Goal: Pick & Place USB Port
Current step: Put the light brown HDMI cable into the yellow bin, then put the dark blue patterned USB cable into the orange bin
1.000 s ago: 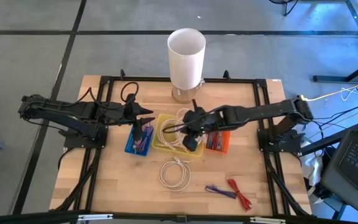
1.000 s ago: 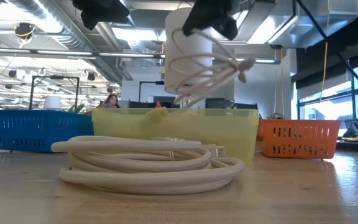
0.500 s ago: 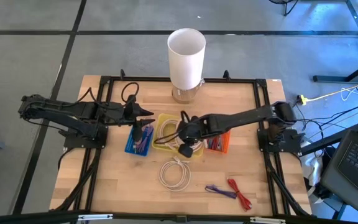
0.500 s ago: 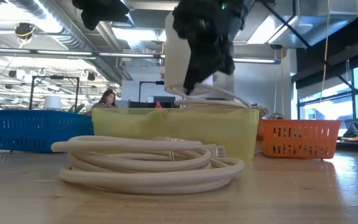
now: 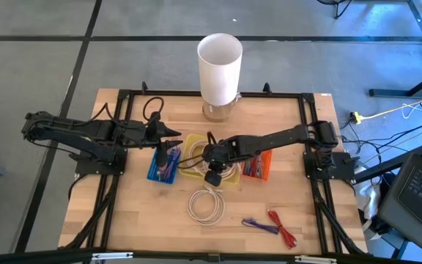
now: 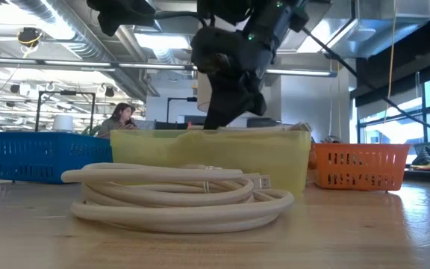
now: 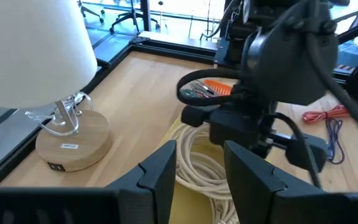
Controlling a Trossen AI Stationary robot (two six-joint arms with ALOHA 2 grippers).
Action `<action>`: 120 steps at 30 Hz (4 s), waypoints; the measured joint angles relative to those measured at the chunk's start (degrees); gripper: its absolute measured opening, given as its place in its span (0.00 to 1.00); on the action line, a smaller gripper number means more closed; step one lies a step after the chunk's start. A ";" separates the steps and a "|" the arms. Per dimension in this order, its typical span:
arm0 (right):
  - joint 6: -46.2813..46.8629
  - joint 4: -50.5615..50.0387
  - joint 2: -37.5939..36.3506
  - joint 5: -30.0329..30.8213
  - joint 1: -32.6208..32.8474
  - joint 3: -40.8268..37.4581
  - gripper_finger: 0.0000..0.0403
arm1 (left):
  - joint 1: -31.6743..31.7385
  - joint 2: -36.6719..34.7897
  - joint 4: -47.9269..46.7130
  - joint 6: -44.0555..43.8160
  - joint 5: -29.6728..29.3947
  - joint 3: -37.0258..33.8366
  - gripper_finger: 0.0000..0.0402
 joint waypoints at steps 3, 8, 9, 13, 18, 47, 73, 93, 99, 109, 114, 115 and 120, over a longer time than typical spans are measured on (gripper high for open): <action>-0.97 0.33 0.00 0.01 -0.89 0.00 0.02 | 0.00 -0.02 0.02 0.00 0.02 0.00 0.32; -1.25 0.18 0.22 -1.61 -2.15 0.00 0.02 | 0.00 0.00 -0.09 -0.47 0.02 0.00 0.32; -1.22 0.33 0.55 -2.54 -2.21 0.00 0.02 | 0.00 -0.02 -0.07 -0.48 0.02 0.00 0.32; -1.20 -0.27 1.08 -3.21 -2.19 0.00 0.02 | 0.00 -0.01 -0.13 -0.48 0.02 0.00 0.32; -1.51 -0.12 1.29 -1.31 -2.13 0.00 0.14 | 0.00 -0.01 -0.22 -0.48 0.11 0.00 0.32; 17.54 -23.50 -10.38 14.78 17.64 -0.07 0.54 | 0.00 0.00 -0.41 -0.40 0.44 0.00 0.32; 46.86 -24.75 -0.21 10.74 44.33 -0.87 0.54 | 0.00 -0.02 -0.33 0.60 0.42 0.00 0.32; 46.86 -26.16 2.60 9.64 44.34 -0.87 0.54 | 0.00 -0.02 -0.33 0.02 0.42 0.00 0.32; 47.03 -25.39 2.75 9.62 44.32 -0.87 0.54 | 0.00 -0.01 -0.33 0.02 0.44 0.00 0.32; 44.21 -25.36 6.09 5.79 43.13 -0.95 0.48 | 0.00 -0.02 -0.33 0.00 0.44 0.00 0.32; 42.54 -24.72 6.48 5.35 42.66 -0.81 0.29 | 0.00 -0.01 -0.34 0.00 0.83 0.00 0.32; 42.24 -24.73 6.38 5.34 42.59 -0.81 0.23 | 0.00 -0.02 -0.36 0.00 0.97 0.00 0.32; 40.94 -26.59 5.90 4.89 41.98 -0.39 0.04 | 0.00 -0.02 -0.35 0.00 1.05 0.00 0.32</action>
